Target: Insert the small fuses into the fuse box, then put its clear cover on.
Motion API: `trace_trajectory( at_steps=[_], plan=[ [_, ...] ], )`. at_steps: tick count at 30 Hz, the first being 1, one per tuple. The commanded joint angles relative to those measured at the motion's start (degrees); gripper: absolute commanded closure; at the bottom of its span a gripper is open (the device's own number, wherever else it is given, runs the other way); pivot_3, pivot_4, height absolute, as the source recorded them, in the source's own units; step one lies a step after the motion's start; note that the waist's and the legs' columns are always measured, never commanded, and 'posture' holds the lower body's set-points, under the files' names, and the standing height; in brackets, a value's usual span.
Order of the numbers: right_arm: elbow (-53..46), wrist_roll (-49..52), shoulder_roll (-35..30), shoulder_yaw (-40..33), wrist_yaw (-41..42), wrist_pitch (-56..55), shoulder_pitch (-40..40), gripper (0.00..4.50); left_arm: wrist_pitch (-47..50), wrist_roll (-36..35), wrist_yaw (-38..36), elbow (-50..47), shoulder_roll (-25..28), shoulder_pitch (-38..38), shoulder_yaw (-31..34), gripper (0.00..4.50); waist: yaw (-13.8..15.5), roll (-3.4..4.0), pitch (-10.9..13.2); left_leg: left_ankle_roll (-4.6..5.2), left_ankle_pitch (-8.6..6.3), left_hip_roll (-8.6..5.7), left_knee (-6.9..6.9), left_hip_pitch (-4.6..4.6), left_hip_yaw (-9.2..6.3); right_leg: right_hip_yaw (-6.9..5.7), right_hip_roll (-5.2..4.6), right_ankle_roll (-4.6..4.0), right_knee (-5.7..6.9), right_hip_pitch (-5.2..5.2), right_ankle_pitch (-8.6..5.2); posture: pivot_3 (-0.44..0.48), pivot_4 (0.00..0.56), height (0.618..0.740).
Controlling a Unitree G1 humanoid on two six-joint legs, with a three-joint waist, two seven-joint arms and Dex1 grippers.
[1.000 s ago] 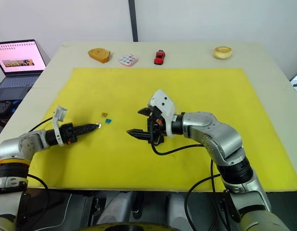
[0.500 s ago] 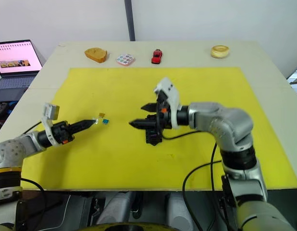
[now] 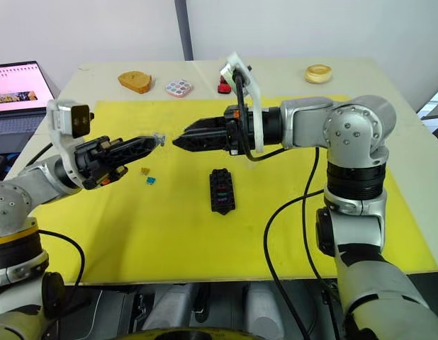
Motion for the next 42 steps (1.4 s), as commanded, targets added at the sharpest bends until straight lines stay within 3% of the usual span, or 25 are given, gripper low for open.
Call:
trace_trajectory(
  at_steps=[1, 19, 22, 25, 37, 40, 42],
  plan=[
    [-0.6, 1.7, 1.2, -1.7, -1.6, 0.8, -1.3, 2.27, -2.8, 0.7, -0.6, -0.5, 0.7, -0.8, -1.2, 4.5, 0.0, 0.0, 0.0, -0.01, 0.0, 0.0, 0.0, 0.0, 0.0, 0.0, 0.0, 0.0, 0.0, 0.0, 0.0, 0.0, 0.15, 0.74],
    [-1.7, 4.8, 4.1, -3.5, -6.8, 2.7, -0.3, 2.27, -6.3, 1.1, -1.6, -0.5, 2.0, -0.8, -5.5, 4.5, 0.0, 0.0, 0.0, -0.01, 0.0, 0.0, -0.02, 0.0, 0.0, 0.0, 0.0, -0.01, -0.01, -0.02, 0.0, 0.0, 0.15, 0.74],
    [-2.1, 4.8, 3.8, -2.8, -7.0, 2.1, 0.1, 3.03, -6.8, 1.1, -1.4, -0.6, 1.9, -0.7, -5.7, 4.5, 0.0, 0.0, 0.0, -0.01, 0.0, 0.0, -0.02, 0.0, 0.0, 0.0, 0.0, -0.01, -0.02, -0.02, 0.0, 0.0, 0.15, 0.74],
    [-2.0, 5.0, 3.8, -2.7, -7.1, 2.0, 0.2, 4.48, -7.2, 1.6, -1.6, -0.9, 2.0, -0.4, -6.2, 4.5, 0.0, 0.0, 0.0, -0.01, 0.0, 0.0, -0.02, 0.0, 0.0, 0.01, 0.0, -0.01, -0.02, -0.02, 0.0, 0.0, 0.15, 0.74],
    [-1.6, 5.3, 3.8, -2.7, -6.7, 1.5, 0.2, 4.48, -7.9, 2.8, -1.9, -1.0, 3.4, 0.4, -6.5, 4.5, 0.0, 0.01, 0.0, -0.01, 0.0, 0.0, -0.04, -0.01, 0.0, 0.01, 0.0, -0.01, -0.02, -0.03, -0.01, 0.0, 0.15, 0.74],
    [-2.1, 5.0, 3.3, -2.1, -6.1, 0.5, 0.6, 4.5, -8.1, 3.8, -2.8, -0.8, 4.6, 0.6, -6.4, 3.46, 0.0, 0.01, 0.0, -0.01, 0.0, 0.0, -0.05, -0.01, 0.0, 0.01, 0.0, -0.01, -0.03, -0.04, -0.01, 0.0, 0.15, 0.74],
    [-3.2, 3.5, 2.1, -0.8, -4.9, -2.0, 1.5, 4.5, -8.2, 4.2, -3.5, -0.9, 5.9, 0.9, -6.1, 2.43, 0.0, 0.01, 0.0, -0.01, 0.0, 0.0, -0.08, -0.01, 0.0, 0.01, -0.01, -0.01, -0.04, -0.05, -0.01, 0.0, 0.15, 0.74]
  ],
)
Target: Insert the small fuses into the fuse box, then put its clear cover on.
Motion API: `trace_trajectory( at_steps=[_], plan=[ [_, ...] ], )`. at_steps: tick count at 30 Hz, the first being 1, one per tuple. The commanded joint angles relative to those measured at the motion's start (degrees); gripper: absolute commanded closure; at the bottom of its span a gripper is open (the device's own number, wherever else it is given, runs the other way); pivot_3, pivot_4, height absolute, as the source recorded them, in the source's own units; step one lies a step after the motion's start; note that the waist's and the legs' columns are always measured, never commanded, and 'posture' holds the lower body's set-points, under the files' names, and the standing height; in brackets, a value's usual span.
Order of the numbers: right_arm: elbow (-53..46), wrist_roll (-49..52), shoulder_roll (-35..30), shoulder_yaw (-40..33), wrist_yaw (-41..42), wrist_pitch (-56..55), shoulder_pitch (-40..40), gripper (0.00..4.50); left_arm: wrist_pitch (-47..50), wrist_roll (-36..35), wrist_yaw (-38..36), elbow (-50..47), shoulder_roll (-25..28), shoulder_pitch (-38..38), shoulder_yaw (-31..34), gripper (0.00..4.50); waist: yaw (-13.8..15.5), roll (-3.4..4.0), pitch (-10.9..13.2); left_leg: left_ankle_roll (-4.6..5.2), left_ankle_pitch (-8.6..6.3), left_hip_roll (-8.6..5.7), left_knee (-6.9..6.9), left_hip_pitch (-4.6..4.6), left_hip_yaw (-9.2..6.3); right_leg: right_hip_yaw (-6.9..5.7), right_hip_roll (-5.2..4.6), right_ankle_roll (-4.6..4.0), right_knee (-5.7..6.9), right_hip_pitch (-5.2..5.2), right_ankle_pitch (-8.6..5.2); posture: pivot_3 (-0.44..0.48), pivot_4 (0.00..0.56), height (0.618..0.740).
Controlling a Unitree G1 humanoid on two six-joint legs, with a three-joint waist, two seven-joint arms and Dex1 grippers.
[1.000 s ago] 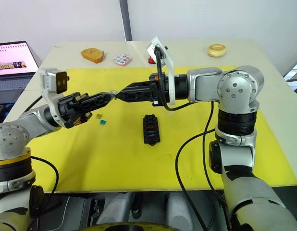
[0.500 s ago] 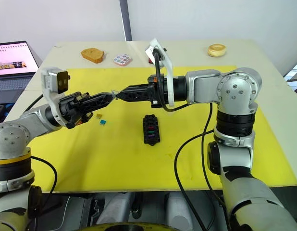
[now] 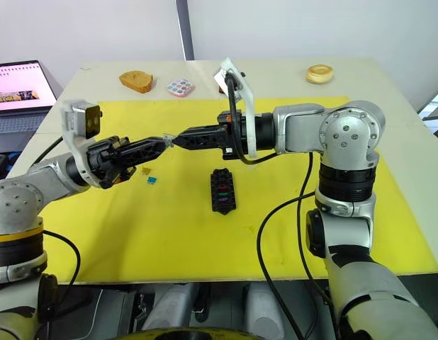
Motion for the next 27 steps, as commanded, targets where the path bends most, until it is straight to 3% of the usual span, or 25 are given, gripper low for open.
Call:
trace_trajectory(
  at_steps=[1, 4, 7, 9, 11, 16, 27],
  plan=[
    [-3.8, -2.7, -2.6, 2.2, 3.2, -6.7, 1.5, 4.5, -1.3, 1.2, -2.1, -1.4, 3.2, 0.7, 1.1, 2.08, 0.0, 0.0, 0.0, 0.0, 0.0, 0.0, 0.0, 0.0, 0.0, 0.0, 0.0, 0.0, 0.0, -0.04, 0.0, 0.0, 0.15, 0.74],
    [-7.3, -10.6, -8.4, 7.0, 11.2, -20.2, 6.6, 4.5, -3.1, 5.6, -4.5, -3.1, 7.1, 2.8, -0.5, 0.59, 0.1, 0.02, 0.0, -0.01, 0.0, 0.0, -0.07, 0.0, 0.01, 0.0, 0.0, 0.0, -0.06, -0.11, 0.0, 0.0, 0.15, 0.74],
    [-7.4, -20.7, -16.0, 13.9, 23.1, -36.1, 10.9, 4.5, -8.1, 13.3, -7.4, -4.6, 10.3, 4.8, -4.8, 0.59, 0.2, 0.04, 0.1, -0.01, -0.01, -0.02, -0.11, 0.01, 0.03, 0.01, -0.01, 0.01, -0.19, -0.18, -0.01, 0.0, 0.15, 0.74],
    [-3.1, -29.0, -20.8, 19.6, 31.5, -47.5, 11.2, 4.5, -16.3, 24.7, -10.8, -4.8, 13.6, 6.2, -12.8, 0.59, 0.1, 0.04, 0.1, -0.01, -0.01, -0.05, -0.11, 0.01, 0.07, 0.04, -0.04, 0.01, -0.18, -0.14, -0.01, 0.0, 0.15, 0.74],
    [1.0, -33.2, -21.9, 22.1, 36.2, -54.6, 11.2, 4.5, -21.9, 31.4, -12.5, -3.9, 14.2, 6.3, -17.7, 0.59, 0.1, 0.04, 0.1, -0.05, -0.01, -0.04, -0.15, 0.05, 0.1, 0.05, -0.04, 0.0, -0.18, -0.01, -0.01, 0.0, 0.15, 0.74],
    [10.3, -38.1, -18.7, 23.4, 40.7, -65.7, 13.6, 4.5, -24.9, 33.2, -12.7, -2.6, 9.0, 4.2, -19.9, 0.59, 0.2, -0.02, 0.1, -0.1, 0.03, 0.05, -0.32, 0.0, 0.06, 0.05, -0.01, 0.0, -0.18, -0.08, -0.01, 0.0, 0.15, 0.74],
    [15.2, -43.3, -15.7, 23.8, 42.2, -70.2, 17.1, 4.5, -25.5, 34.3, -10.8, -5.9, 7.2, 6.2, -19.0, 0.59, 0.2, -0.01, 0.1, -0.19, 0.11, 0.04, -0.4, 0.01, 0.05, 0.04, 0.0, 0.0, -0.14, -0.12, -0.01, 0.0, 0.15, 0.74]
  ],
)
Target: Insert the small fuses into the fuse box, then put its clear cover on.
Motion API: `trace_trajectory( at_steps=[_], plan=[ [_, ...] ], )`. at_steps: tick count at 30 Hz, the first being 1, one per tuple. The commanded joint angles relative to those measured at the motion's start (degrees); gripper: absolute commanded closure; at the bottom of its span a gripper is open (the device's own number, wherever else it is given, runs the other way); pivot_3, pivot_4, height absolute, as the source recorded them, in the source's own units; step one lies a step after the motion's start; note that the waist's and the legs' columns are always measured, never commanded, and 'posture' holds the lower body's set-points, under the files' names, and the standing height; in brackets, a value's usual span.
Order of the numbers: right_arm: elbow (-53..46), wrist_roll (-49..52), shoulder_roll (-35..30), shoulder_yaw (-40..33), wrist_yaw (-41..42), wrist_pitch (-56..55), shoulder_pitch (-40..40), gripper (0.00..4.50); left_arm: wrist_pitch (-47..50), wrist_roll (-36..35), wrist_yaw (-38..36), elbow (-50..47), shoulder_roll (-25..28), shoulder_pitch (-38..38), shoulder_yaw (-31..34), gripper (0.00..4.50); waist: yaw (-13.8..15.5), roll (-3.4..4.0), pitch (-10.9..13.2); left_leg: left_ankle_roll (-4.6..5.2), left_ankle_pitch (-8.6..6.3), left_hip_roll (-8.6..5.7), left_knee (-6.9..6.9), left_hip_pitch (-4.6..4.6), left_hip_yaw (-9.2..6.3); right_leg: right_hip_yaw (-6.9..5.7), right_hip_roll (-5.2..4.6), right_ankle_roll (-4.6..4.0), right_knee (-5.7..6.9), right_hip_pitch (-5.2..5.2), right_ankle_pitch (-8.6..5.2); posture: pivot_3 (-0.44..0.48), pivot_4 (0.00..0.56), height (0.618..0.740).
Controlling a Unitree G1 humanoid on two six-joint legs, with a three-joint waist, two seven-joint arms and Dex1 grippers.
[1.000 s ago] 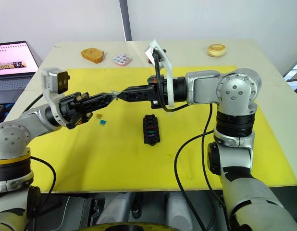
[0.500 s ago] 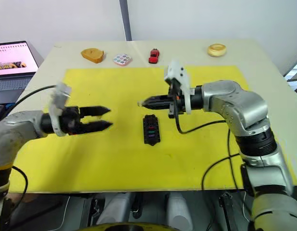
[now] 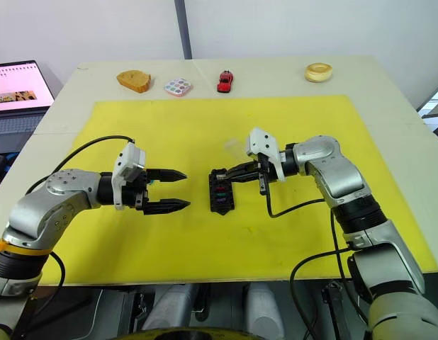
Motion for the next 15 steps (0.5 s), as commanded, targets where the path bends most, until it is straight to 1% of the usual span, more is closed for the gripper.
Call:
trace_trajectory(
  at_steps=[1, 6, 15],
  plan=[
    [-0.1, -1.3, 0.7, -0.7, 0.5, -2.0, 0.0, 4.5, -1.4, 1.2, 0.8, -1.9, 0.0, 0.2, 1.4, 0.59, 0.0, 0.0, 0.0, 0.0, 0.0, 0.0, 0.01, 0.0, 0.0, 0.0, 0.0, 0.0, 0.0, 0.0, 0.0, 0.0, 0.15, 0.74],
    [1.2, -3.4, 1.5, -0.5, 0.5, -3.2, -0.1, 4.5, -2.7, 3.4, 0.6, -0.8, 0.1, 0.7, 0.5, 0.59, 0.1, 0.0, 0.0, 0.0, 0.0, -0.01, 0.03, 0.0, -0.01, -0.02, 0.0, 0.0, 0.0, 0.03, 0.0, 0.0, 0.15, 0.74],
    [3.2, -6.7, 2.5, 0.2, 0.3, -5.4, -0.1, 4.5, -2.6, 3.9, 0.7, -0.4, -0.7, 1.4, 0.7, 0.59, 0.1, 0.0, 0.0, -0.01, 0.01, -0.01, 0.05, 0.01, -0.01, -0.02, 0.01, 0.01, 0.03, 0.03, 0.0, 0.0, 0.15, 0.74]
  ],
)
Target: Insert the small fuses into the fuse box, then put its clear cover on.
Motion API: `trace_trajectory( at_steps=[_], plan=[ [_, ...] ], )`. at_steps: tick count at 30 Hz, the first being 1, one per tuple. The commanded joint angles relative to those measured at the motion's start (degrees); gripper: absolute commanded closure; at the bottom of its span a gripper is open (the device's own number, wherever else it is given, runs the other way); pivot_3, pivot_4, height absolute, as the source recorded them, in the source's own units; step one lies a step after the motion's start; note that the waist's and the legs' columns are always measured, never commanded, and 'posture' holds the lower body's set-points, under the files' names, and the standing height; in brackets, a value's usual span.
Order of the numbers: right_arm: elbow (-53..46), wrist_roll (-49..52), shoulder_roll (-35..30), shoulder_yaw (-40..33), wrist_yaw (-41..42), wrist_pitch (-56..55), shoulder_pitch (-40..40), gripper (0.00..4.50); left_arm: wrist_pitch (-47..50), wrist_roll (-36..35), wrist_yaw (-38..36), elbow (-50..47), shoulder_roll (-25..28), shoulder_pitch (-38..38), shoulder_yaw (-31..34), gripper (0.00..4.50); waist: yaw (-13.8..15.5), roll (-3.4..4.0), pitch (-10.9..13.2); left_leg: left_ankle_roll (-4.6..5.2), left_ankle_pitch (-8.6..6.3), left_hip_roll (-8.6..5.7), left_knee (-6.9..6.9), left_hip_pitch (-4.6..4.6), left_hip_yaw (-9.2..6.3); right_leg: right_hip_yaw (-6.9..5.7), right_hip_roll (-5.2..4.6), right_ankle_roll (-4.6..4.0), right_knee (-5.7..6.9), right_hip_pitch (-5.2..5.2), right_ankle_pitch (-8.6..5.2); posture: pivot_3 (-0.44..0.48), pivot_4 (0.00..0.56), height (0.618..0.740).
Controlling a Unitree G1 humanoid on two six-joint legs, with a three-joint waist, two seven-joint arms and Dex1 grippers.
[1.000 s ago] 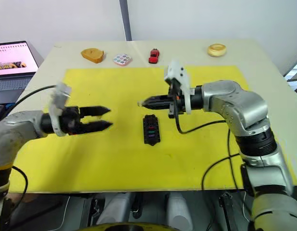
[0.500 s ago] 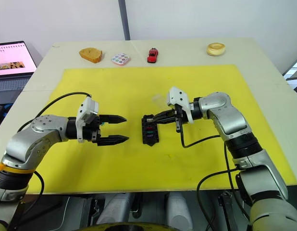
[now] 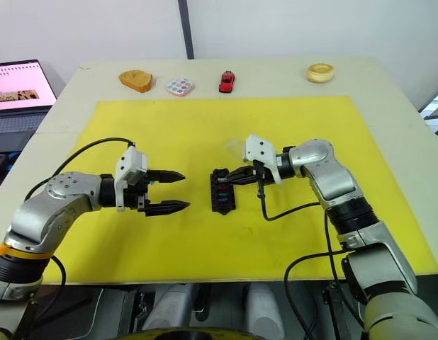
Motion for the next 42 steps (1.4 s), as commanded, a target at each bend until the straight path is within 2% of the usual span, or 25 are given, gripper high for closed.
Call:
trace_trajectory(
  at_steps=[1, 11, 18, 31, 42],
  plan=[
    [0.6, -1.1, 0.6, -0.4, 0.2, -1.6, -0.6, 4.5, -1.1, 0.4, -0.5, -0.5, 0.1, 0.4, 0.8, 0.59, 0.0, 0.0, 0.0, 0.0, 0.0, 0.0, 0.01, 0.01, 0.0, 0.0, 0.01, 0.0, 0.01, 0.01, 0.0, 0.0, 0.15, 0.74],
    [1.6, -3.9, 0.3, 0.6, 1.4, -2.7, -1.0, 4.5, -1.2, 0.6, -0.4, -0.2, -0.2, 0.9, 1.2, 0.59, 0.0, 0.0, 0.0, -0.01, 0.0, 0.0, 0.03, 0.04, -0.02, -0.02, 0.01, 0.0, 0.02, 0.05, 0.0, 0.0, 0.15, 0.74],
    [-0.1, -2.4, 0.0, -0.3, 3.7, -0.5, -0.7, 4.5, -1.7, 1.1, -0.4, 0.2, -0.4, 1.3, 1.0, 0.59, 0.0, 0.0, 0.0, -0.01, 0.0, 0.0, 0.05, 0.04, -0.03, -0.02, 0.01, 0.0, 0.02, 0.06, 0.0, 0.0, 0.15, 0.74],
    [0.0, -5.7, 0.3, 1.4, 1.4, -2.3, 1.1, 4.5, -2.1, 1.7, -0.5, 0.8, -0.5, 1.3, 1.0, 0.59, 0.0, 0.01, 0.0, -0.01, 0.0, 0.0, 0.1, 0.1, -0.05, -0.04, 0.02, 0.0, 0.04, 0.14, 0.0, 0.0, 0.15, 0.74],
    [-2.3, -0.2, 1.2, -2.4, 2.0, 1.8, 0.8, 4.5, -2.2, 1.6, -0.4, 1.2, -0.9, 1.4, 1.5, 0.59, 0.0, 0.01, 0.0, 0.0, 0.0, 0.0, 0.11, 0.1, -0.05, -0.04, 0.02, 0.0, 0.05, 0.14, 0.0, 0.0, 0.15, 0.74]
  ],
)
